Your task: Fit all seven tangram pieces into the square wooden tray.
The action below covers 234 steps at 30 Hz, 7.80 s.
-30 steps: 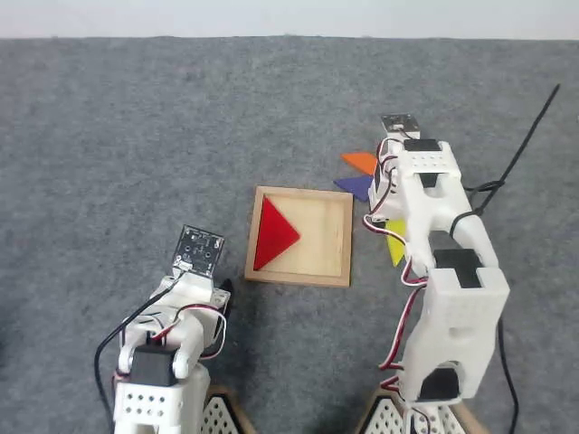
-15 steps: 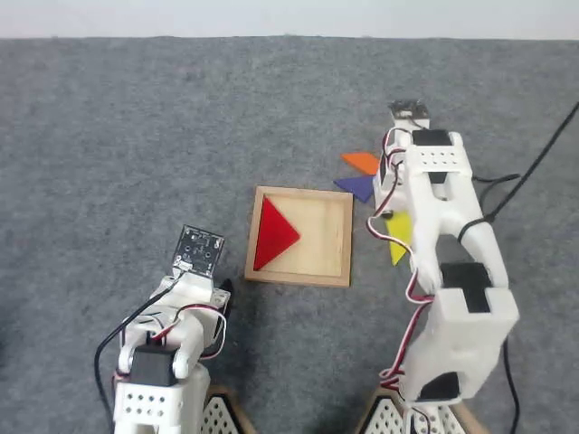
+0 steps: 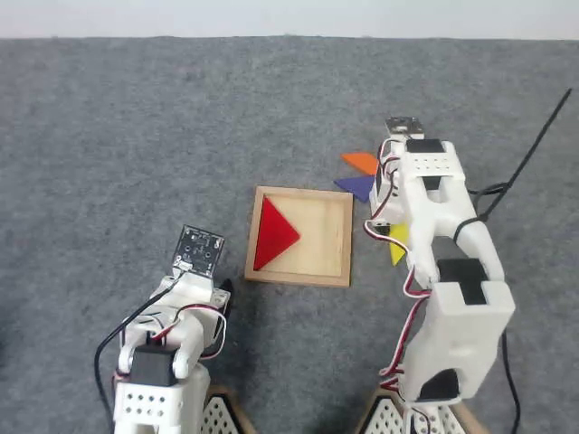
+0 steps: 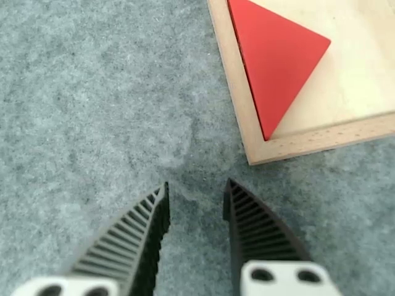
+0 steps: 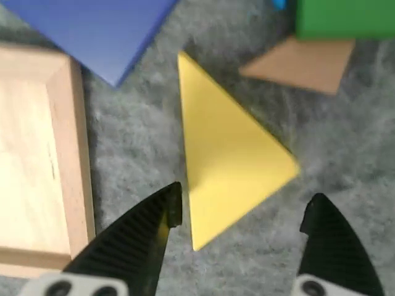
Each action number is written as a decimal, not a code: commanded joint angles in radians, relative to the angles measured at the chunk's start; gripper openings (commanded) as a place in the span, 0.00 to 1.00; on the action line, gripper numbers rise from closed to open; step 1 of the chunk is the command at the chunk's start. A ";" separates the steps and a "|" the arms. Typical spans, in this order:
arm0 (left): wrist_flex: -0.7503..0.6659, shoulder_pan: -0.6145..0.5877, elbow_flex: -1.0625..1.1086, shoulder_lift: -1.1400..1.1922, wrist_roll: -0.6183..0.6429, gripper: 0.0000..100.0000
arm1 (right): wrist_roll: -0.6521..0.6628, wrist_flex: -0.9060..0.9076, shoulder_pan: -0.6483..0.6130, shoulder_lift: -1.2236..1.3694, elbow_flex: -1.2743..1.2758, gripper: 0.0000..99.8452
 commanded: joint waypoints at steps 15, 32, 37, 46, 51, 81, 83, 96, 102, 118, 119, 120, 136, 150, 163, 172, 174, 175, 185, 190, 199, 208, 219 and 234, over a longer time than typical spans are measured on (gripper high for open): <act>0.003 -0.005 -0.010 -0.020 0.008 0.14 | -0.034 -0.093 -0.004 0.039 -0.002 0.31; 0.003 -0.005 -0.010 -0.020 0.008 0.14 | 0.169 -0.028 -0.002 0.038 -0.133 0.31; 0.003 -0.005 -0.010 -0.020 0.008 0.14 | 0.250 -0.031 -0.002 0.044 -0.157 0.32; 0.003 -0.005 -0.010 -0.020 0.008 0.14 | 0.261 -0.027 0.031 0.142 -0.158 0.41; 0.003 -0.005 -0.010 -0.020 0.008 0.14 | 0.259 -0.054 0.035 0.159 -0.160 0.41; 0.003 -0.005 -0.010 -0.020 0.008 0.14 | 0.078 0.094 0.025 0.044 -0.152 0.41; 0.003 -0.005 -0.010 -0.020 0.008 0.14 | 0.041 0.091 0.025 0.047 -0.137 0.41; 0.003 -0.005 -0.010 -0.020 0.008 0.14 | 0.018 -0.041 0.024 0.058 -0.018 0.36; 0.003 -0.005 -0.010 -0.020 0.008 0.14 | 0.012 -0.036 0.033 0.113 -0.048 0.36; 0.003 -0.005 -0.010 -0.020 0.008 0.14 | 0.011 -0.056 0.024 0.113 -0.052 0.30; 0.003 -0.005 -0.010 -0.020 0.008 0.14 | 0.011 -0.054 0.024 0.113 -0.052 0.30; 0.003 -0.005 -0.010 -0.020 0.008 0.14 | 0.011 -0.054 0.024 0.113 -0.052 0.30; 0.003 -0.005 -0.010 -0.020 0.008 0.14 | -0.009 -0.015 -0.044 -0.018 -0.044 0.26; 0.003 -0.005 -0.010 -0.020 0.008 0.14 | 0.144 -0.013 -0.039 -0.007 -0.044 0.39; 0.003 -0.005 -0.010 -0.020 0.008 0.14 | 0.149 -0.067 -0.044 0.064 -0.051 0.32; 0.003 -0.005 -0.010 -0.020 0.008 0.14 | 0.149 -0.130 -0.045 0.064 -0.052 0.32; 0.003 -0.005 -0.010 -0.020 0.008 0.14 | 0.149 -0.130 -0.045 0.073 -0.051 0.30; 0.003 -0.005 -0.010 -0.020 0.008 0.14 | 0.149 -0.130 -0.045 0.076 -0.048 0.29; 0.003 -0.005 -0.010 -0.020 0.008 0.14 | 0.135 -0.124 -0.047 0.054 -0.044 0.14; 0.003 -0.005 -0.010 -0.020 0.008 0.14 | 0.104 -0.120 -0.044 -0.028 -0.021 0.14; 0.003 -0.005 -0.010 -0.020 0.008 0.14 | 0.103 -0.120 -0.064 -0.234 0.109 0.14; 0.003 -0.005 -0.010 -0.020 0.008 0.14 | 0.120 -0.120 -0.061 -0.263 0.124 0.16; 0.003 -0.005 -0.010 -0.020 0.008 0.14 | 0.236 -0.153 -0.134 -0.151 0.123 0.30; 0.003 -0.005 -0.010 -0.020 0.008 0.14 | 0.249 -0.185 -0.051 -0.013 0.031 0.30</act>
